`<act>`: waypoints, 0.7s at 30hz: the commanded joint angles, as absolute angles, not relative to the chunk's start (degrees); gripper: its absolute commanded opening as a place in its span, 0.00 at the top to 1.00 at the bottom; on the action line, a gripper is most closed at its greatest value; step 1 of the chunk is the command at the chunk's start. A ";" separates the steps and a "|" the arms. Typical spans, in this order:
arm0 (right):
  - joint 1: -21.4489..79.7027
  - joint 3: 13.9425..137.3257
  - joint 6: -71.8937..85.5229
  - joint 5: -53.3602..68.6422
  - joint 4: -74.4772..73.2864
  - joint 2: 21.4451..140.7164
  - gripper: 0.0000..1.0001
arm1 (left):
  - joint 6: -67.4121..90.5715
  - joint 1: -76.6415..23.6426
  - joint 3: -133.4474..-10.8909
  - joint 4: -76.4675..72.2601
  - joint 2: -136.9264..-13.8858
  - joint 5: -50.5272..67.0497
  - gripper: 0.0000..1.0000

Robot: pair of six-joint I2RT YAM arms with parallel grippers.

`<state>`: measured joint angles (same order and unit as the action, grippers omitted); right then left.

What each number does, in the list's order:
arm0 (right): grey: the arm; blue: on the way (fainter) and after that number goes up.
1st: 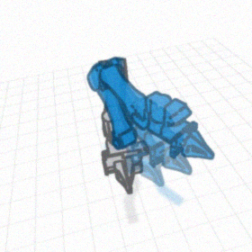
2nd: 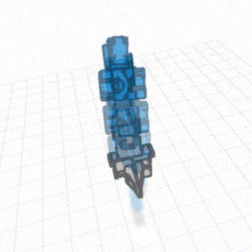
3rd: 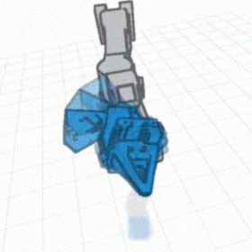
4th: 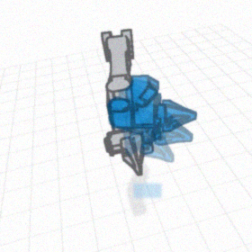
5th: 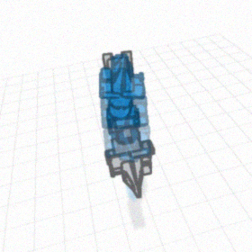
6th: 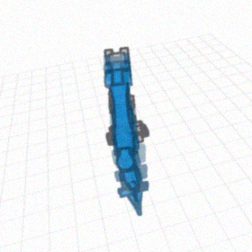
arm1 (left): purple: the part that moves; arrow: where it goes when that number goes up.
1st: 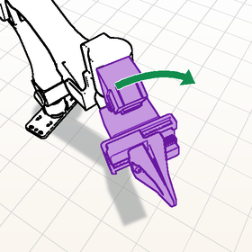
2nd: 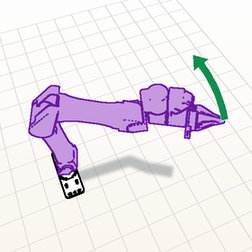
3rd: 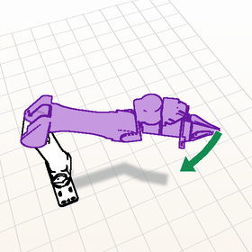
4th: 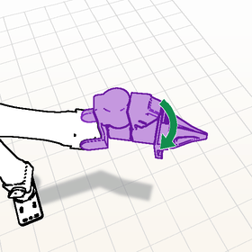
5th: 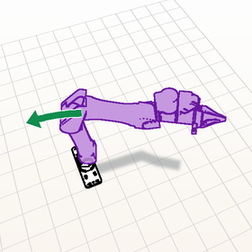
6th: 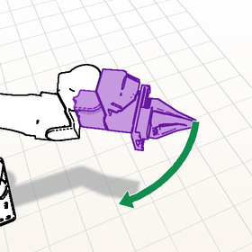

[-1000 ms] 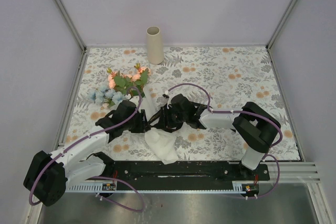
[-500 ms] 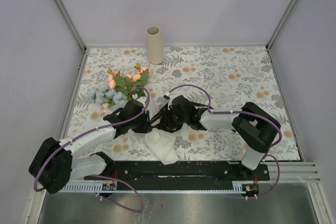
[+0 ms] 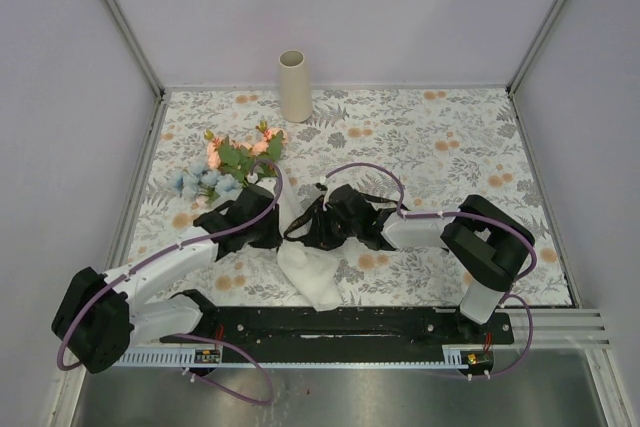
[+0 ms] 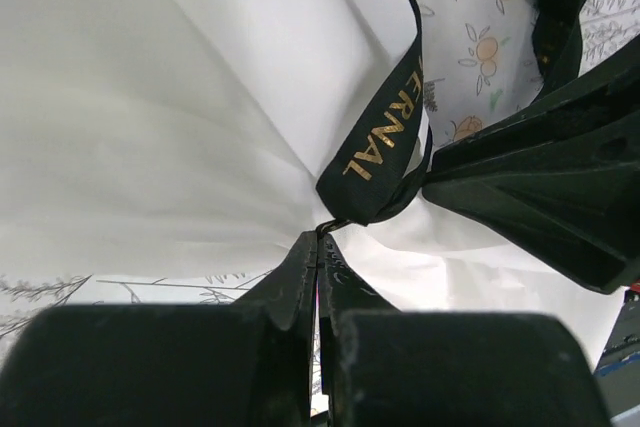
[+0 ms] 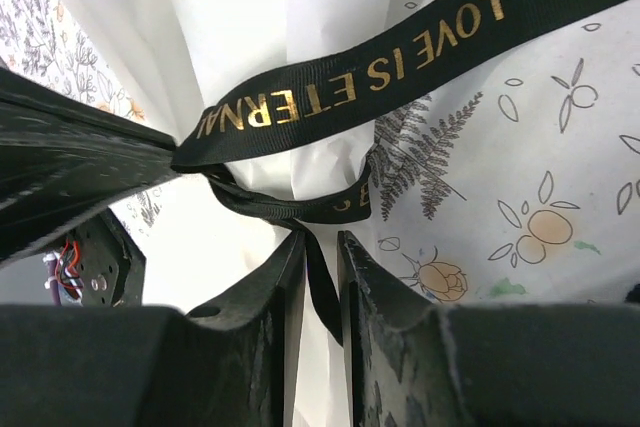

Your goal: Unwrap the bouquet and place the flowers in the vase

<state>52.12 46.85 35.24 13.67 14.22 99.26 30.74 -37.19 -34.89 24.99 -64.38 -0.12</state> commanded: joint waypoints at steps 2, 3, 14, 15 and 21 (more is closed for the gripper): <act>52.30 45.35 36.03 9.67 14.77 97.38 0.73 | 34.10 -37.35 -39.46 28.91 -60.65 -8.08 1.00; 52.29 45.18 36.21 9.32 14.68 97.30 0.73 | 34.80 -37.35 -39.90 29.61 -60.64 -8.78 1.00; 52.30 44.83 37.09 5.98 12.92 95.80 0.75 | 41.22 -37.27 -43.94 38.67 -60.38 -20.30 1.00; 52.38 44.82 37.18 5.54 12.66 95.89 0.75 | 42.26 -37.27 -44.38 39.11 -60.21 -20.82 1.00; 52.38 44.82 37.53 3.78 11.17 94.66 0.75 | 44.91 -37.18 -45.00 43.14 -60.03 -25.91 1.00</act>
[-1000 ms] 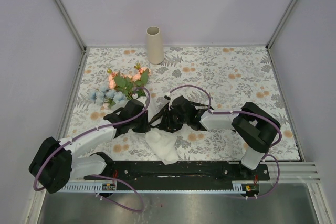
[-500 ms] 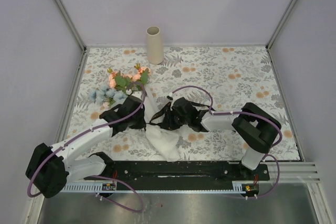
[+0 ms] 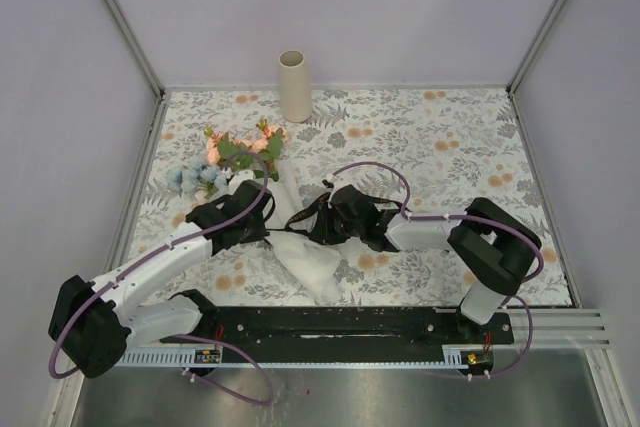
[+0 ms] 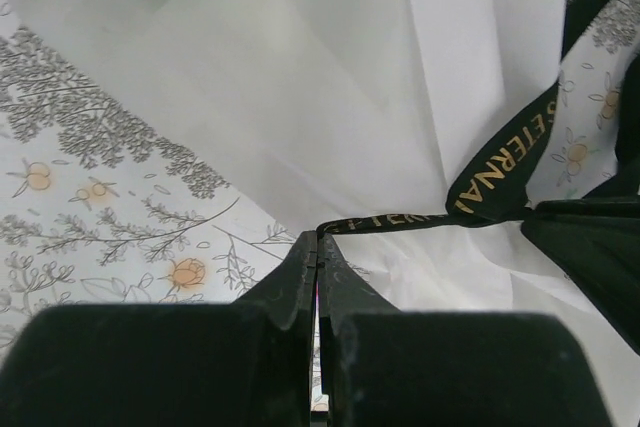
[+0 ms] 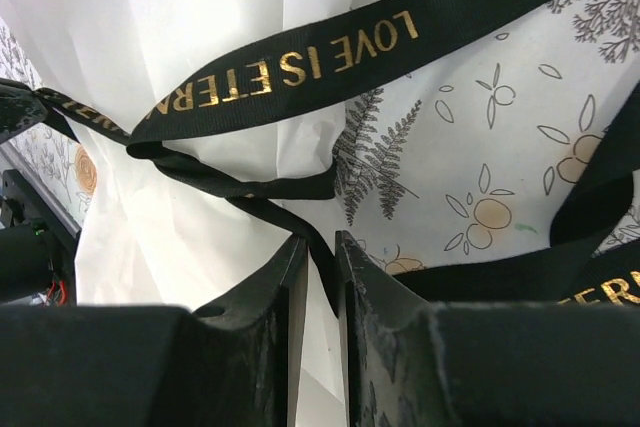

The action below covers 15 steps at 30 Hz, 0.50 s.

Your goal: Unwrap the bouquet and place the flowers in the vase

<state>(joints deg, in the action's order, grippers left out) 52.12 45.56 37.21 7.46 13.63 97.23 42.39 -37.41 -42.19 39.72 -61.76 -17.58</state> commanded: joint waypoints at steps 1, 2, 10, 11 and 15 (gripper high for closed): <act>52.38 44.82 37.53 3.17 10.55 94.48 0.76 | 45.70 -37.09 -45.26 44.89 -59.94 -28.71 1.00; 52.38 45.00 37.27 2.21 9.85 94.13 0.76 | 46.40 -36.92 -45.35 46.39 -59.85 -30.74 1.00; 52.30 44.30 37.09 3.94 12.21 92.73 0.76 | 37.81 -36.30 -43.51 39.29 -58.00 -18.22 0.91; 52.38 44.21 37.00 4.48 12.83 92.72 0.76 | 36.49 -36.30 -43.77 39.11 -58.62 -15.93 0.83; 52.38 43.60 37.18 4.92 13.18 91.50 0.75 | 30.25 -36.39 -46.22 40.25 -61.17 -10.28 0.59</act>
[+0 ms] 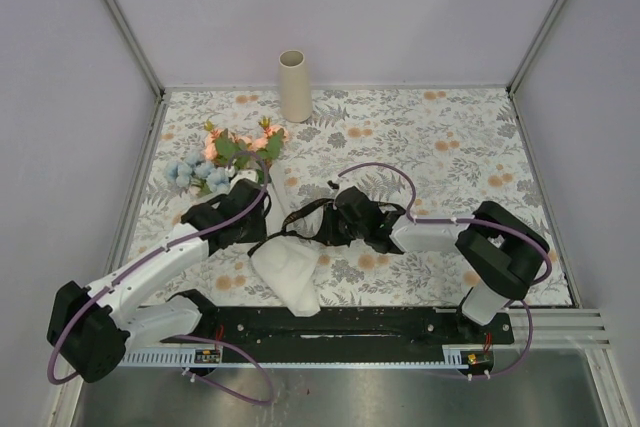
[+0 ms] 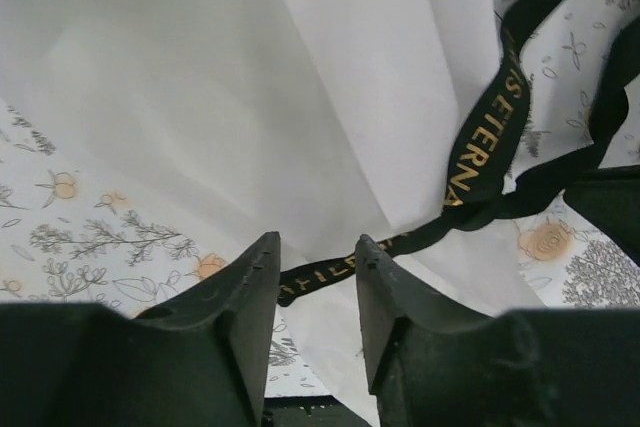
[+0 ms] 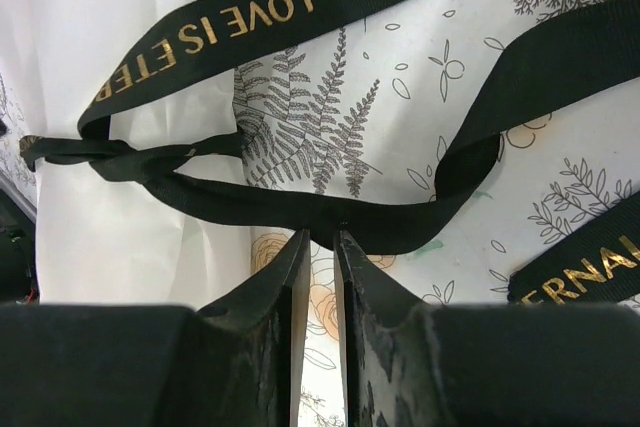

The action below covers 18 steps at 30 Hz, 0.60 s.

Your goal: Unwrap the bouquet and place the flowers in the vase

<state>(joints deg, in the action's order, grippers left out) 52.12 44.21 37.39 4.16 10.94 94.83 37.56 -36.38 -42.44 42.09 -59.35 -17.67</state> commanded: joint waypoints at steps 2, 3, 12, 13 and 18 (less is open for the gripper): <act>52.38 43.33 37.18 5.01 13.36 90.71 0.75 | 28.84 -36.39 -47.28 40.52 -61.35 -9.85 0.55; 52.38 43.33 37.18 4.84 13.36 90.36 0.75 | 27.52 -36.39 -47.46 40.00 -61.26 -8.71 0.53; 52.38 42.37 36.74 4.92 13.27 87.19 0.75 | 21.18 -36.39 -50.36 40.60 -69.86 -3.42 0.47; 52.38 42.19 36.65 4.92 13.27 86.67 0.75 | 21.36 -36.39 -50.45 40.87 -70.83 -4.30 0.48; 52.38 41.75 36.39 5.10 12.75 84.73 0.74 | 21.45 -36.65 -51.15 40.96 -73.39 -5.97 0.51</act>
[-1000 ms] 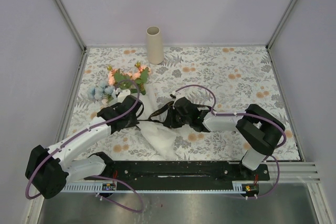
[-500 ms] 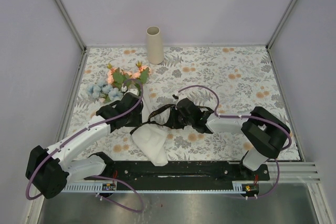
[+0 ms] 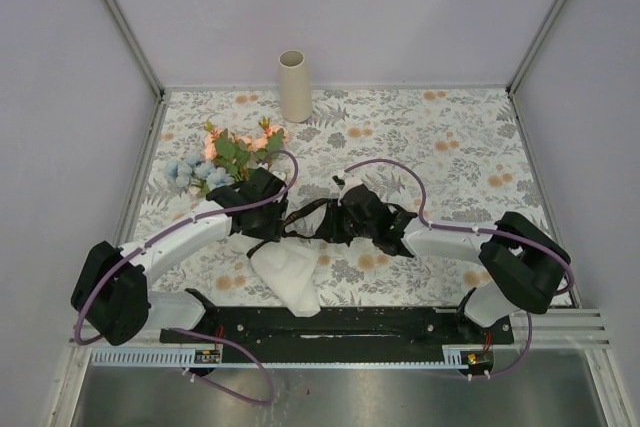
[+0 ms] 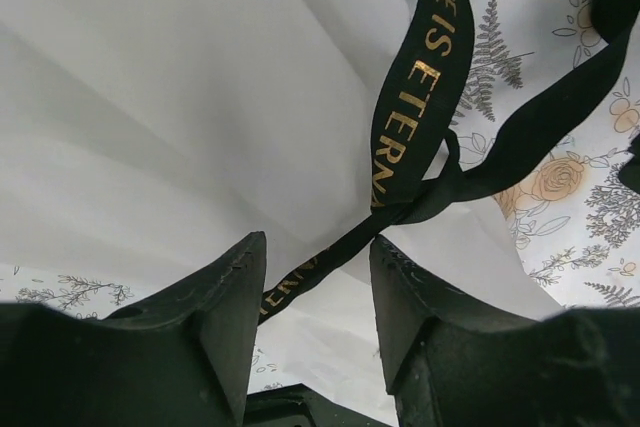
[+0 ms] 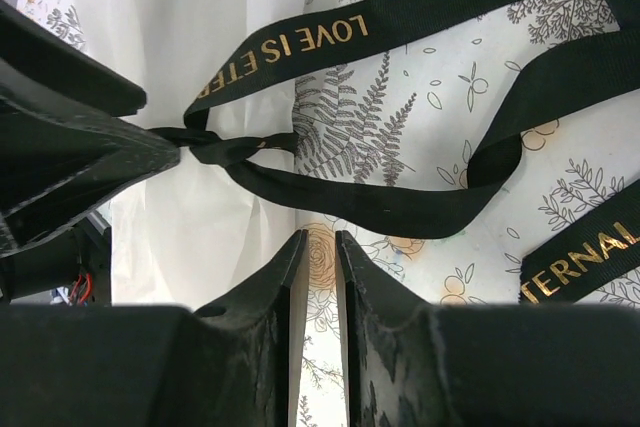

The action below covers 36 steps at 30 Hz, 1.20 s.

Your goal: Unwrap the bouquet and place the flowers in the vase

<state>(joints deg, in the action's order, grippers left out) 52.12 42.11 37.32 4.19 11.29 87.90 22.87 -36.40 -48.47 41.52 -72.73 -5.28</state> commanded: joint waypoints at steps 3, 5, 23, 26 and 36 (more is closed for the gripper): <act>52.38 42.36 36.39 6.15 12.48 84.03 0.73 | 21.18 -36.65 -51.50 41.04 -74.26 -6.59 0.59; 52.38 42.63 36.82 7.03 12.92 83.85 0.72 | 21.09 -36.74 -51.77 41.13 -74.44 -6.59 0.65; 52.38 43.24 38.93 11.15 14.94 84.03 0.68 | 22.41 -38.85 -53.00 41.84 -80.69 -5.79 0.77; 52.38 42.72 40.95 12.74 17.74 83.67 0.67 | 23.29 -38.94 -54.05 42.54 -78.85 -9.56 0.96; 52.65 44.12 46.58 21.62 26.01 93.95 0.65 | 28.47 -38.93 -56.34 42.45 -68.13 -16.61 1.00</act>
